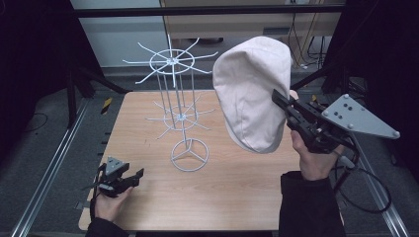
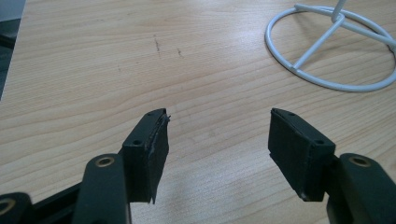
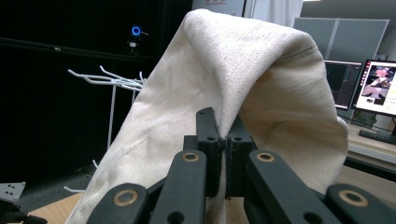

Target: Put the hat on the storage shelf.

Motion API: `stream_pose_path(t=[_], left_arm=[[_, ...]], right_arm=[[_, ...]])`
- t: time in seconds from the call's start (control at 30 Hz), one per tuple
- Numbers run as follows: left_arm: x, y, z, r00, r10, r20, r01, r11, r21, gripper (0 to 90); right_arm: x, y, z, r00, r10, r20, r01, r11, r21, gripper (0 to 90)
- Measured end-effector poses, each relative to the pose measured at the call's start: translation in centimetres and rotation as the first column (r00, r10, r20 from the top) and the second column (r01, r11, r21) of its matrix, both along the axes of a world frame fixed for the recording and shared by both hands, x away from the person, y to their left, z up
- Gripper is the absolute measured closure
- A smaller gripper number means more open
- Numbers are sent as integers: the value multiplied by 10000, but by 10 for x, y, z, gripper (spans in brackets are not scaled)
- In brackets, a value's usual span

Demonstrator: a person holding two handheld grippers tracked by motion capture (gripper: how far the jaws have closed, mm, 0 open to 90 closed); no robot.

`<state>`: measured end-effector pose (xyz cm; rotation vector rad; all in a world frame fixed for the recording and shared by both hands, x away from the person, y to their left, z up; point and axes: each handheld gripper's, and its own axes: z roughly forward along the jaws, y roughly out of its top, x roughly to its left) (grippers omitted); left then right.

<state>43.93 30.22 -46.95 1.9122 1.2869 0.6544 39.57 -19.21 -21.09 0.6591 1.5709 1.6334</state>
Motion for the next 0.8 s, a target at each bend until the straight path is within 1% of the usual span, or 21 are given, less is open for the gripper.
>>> stream_pose_path(t=[0.13, 0.17, 0.2, 0.23, 0.33, 0.47, 0.5, 0.53, 0.6, 0.63, 0.67, 0.7, 0.8], left_arm=[[0, 0, 0, 10000, -6, 1, 6, 10000, 4, 379], [0, 0, 0, 10000, -7, 7, 7, 10000, 1, 379], [0, 0, 0, 10000, -7, 7, 7, 10000, 1, 379], [0, 0, 0, 10000, -4, 10, 4, 10000, -4, 379], [0, 0, 0, 10000, -14, 5, 14, 10000, 2, 379], [0, 0, 0, 10000, 0, 38, 0, 10000, -34, 379], [0, 0, 0, 10000, -2, 34, 2, 10000, -33, 379], [0, 0, 0, 10000, -2, 34, 2, 10000, -33, 379], [0, 0, 0, 10000, -22, 15, 22, 10000, -5, 379], [0, 0, 0, 10000, -19, 36, 19, 10000, -16, 379], [0, 0, 0, 10000, -19, 36, 19, 10000, -16, 379], [0, 1, 1, 10000, -31, 56, 31, 10000, 5, 379], [0, 1, 1, 10000, -22, 53, 22, 10000, 0, 379]], right_arm=[[4, 6, 4, 9999, 93, 74, -93, 9999, 108, 880], [5, 9, 8, 9998, 156, 155, -159, 9996, 221, 880], [5, 9, 8, 9998, 156, 155, -159, 9996, 221, 880], [6, 12, 11, 9994, 236, 233, -243, 9993, 290, 880], [8, 17, 15, 9991, 287, 303, -296, 9991, 303, 880], [12, 29, 20, 9981, 445, 417, -458, 9984, 326, 880], [14, 36, 20, 9975, 566, 426, -579, 9979, 292, 880], [14, 36, 20, 9975, 566, 426, -579, 9979, 292, 880], [17, 42, 20, 9970, 661, 402, -671, 9975, 243, 880], [20, 49, 19, 9965, 771, 316, -776, 9969, 133, 880], [20, 49, 19, 9965, 771, 316, -776, 9969, 133, 880], [23, 56, 15, 9959, 883, 211, -883, 9961, 23, 880], [25, 61, 11, 9954, 960, 77, -959, 9953, -96, 880]])
